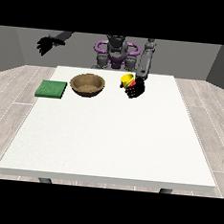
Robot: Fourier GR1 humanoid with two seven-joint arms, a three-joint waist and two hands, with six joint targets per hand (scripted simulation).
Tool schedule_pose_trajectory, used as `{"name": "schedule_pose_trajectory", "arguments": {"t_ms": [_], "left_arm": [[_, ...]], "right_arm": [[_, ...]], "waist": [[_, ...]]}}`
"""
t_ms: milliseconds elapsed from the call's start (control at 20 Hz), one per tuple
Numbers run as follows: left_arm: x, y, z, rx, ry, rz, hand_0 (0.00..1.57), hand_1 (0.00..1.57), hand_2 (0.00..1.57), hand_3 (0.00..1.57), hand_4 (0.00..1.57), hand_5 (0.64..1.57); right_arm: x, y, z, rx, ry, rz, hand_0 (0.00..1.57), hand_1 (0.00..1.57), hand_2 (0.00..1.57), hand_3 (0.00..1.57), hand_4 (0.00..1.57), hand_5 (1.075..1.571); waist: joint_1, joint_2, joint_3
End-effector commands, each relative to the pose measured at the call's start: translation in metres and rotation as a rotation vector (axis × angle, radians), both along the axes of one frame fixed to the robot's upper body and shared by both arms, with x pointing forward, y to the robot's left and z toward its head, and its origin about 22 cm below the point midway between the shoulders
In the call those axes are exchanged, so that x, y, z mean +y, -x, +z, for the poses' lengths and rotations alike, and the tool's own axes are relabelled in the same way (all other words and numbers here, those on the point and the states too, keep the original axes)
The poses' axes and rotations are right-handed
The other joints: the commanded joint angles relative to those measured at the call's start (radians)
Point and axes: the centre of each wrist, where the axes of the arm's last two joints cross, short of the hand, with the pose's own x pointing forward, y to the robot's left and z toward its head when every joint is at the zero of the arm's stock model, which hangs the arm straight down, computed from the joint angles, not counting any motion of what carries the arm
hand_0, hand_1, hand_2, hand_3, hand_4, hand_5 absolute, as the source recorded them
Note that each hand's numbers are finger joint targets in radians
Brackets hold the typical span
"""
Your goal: Pick the cup and pour the ball into the bowl, then pick the bowl and place it on the pad
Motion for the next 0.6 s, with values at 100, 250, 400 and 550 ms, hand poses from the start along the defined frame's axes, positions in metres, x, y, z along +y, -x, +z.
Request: {"name": "schedule_pose_trajectory", "arguments": {"t_ms": [100, 250, 400, 550], "left_arm": [[-0.007, -0.009, 0.004, 0.104, -0.168, 0.032, 1.3, 1.3, 1.57, 1.57, 1.23, 1.548], [-0.016, -0.033, 0.029, 0.074, -0.336, 0.102, 1.33, 1.33, 1.57, 1.57, 1.21, 1.559], [-0.041, -0.039, 0.034, 0.122, -0.466, 0.058, 1.32, 1.32, 1.57, 1.57, 1.22, 1.552], [-0.021, -0.049, 0.035, 0.147, -0.701, 0.126, 1.31, 1.31, 1.57, 1.57, 1.24, 1.561]], "right_arm": [[-0.033, 0.007, 0.001, 0.144, 0.01, -0.021, 0.0, 0.0, 0.0, 0.0, 0.36, 1.57], [-0.024, -0.006, 0.004, 0.141, 0.0, -0.02, 0.0, 0.0, 0.0, 0.0, 0.42, 1.571], [-0.025, -0.018, 0.011, 0.205, 0.016, -0.063, 0.0, 0.0, 0.0, 0.0, 0.52, 1.571], [-0.02, -0.027, 0.022, 0.199, 0.028, -0.022, 0.0, 0.0, 0.0, 0.0, 0.58, 1.568]], "waist": [[0.023, -0.124, 0.0003], [0.007, -0.153, 0.002], [0.049, -0.216, 0.002], [0.008, -0.237, 0.004]]}}
